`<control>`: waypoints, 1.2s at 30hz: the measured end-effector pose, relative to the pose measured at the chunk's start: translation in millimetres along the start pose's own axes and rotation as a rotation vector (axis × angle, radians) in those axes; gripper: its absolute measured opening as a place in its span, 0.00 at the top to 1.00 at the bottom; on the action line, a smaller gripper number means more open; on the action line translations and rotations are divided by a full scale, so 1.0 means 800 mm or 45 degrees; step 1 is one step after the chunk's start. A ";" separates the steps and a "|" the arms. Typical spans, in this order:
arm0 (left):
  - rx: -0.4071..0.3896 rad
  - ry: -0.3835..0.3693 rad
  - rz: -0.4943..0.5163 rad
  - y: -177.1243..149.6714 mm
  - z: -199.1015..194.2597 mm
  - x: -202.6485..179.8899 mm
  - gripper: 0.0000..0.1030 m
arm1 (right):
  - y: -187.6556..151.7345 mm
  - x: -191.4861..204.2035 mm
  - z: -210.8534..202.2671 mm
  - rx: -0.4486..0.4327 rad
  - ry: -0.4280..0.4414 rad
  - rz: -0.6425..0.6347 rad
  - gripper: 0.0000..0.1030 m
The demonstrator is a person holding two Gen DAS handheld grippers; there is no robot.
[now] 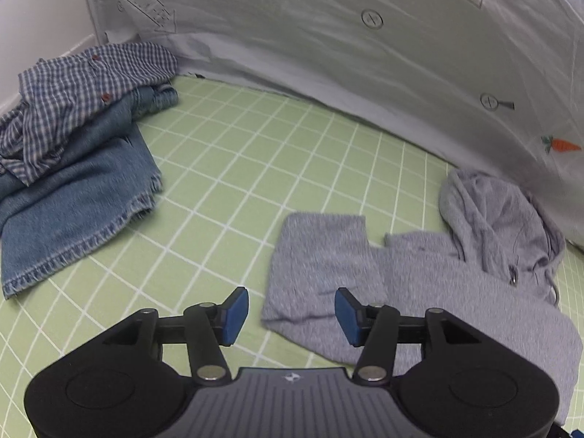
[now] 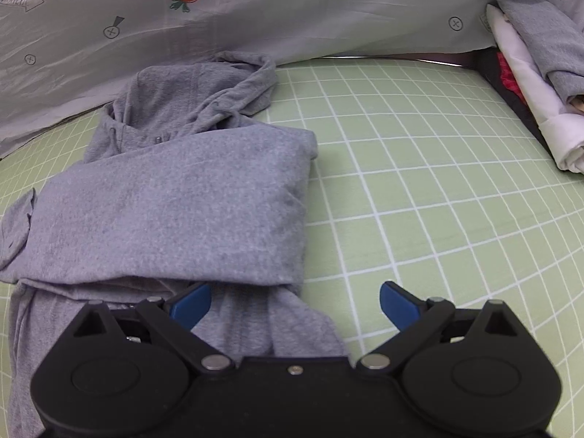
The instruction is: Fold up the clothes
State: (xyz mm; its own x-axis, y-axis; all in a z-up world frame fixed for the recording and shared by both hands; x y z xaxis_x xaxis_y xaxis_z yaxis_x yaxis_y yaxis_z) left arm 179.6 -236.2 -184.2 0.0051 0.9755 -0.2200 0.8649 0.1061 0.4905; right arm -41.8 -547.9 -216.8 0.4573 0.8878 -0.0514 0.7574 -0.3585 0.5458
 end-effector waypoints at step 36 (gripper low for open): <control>0.031 -0.038 0.285 -0.020 0.065 -0.056 0.33 | -0.016 -0.057 -0.005 0.043 -0.244 0.214 0.02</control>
State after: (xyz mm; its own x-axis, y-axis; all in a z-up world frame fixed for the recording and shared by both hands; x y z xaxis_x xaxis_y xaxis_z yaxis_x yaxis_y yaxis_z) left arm 191.5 -291.6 -226.4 0.2133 0.9679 -0.1331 0.8523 -0.1178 0.5096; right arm -74.2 -582.9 -217.9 0.6557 0.7451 -0.1219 0.6770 -0.5087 0.5320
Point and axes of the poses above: each gripper's, at about its wrist camera, not at the fingertips, and z roughly the way its jaws point, x to its left, y to its top, the point moved 9 cm from there along z, roughly the way its jaws point, and after that the axes turned 10 degrees about -z, right-handed, at the moved point
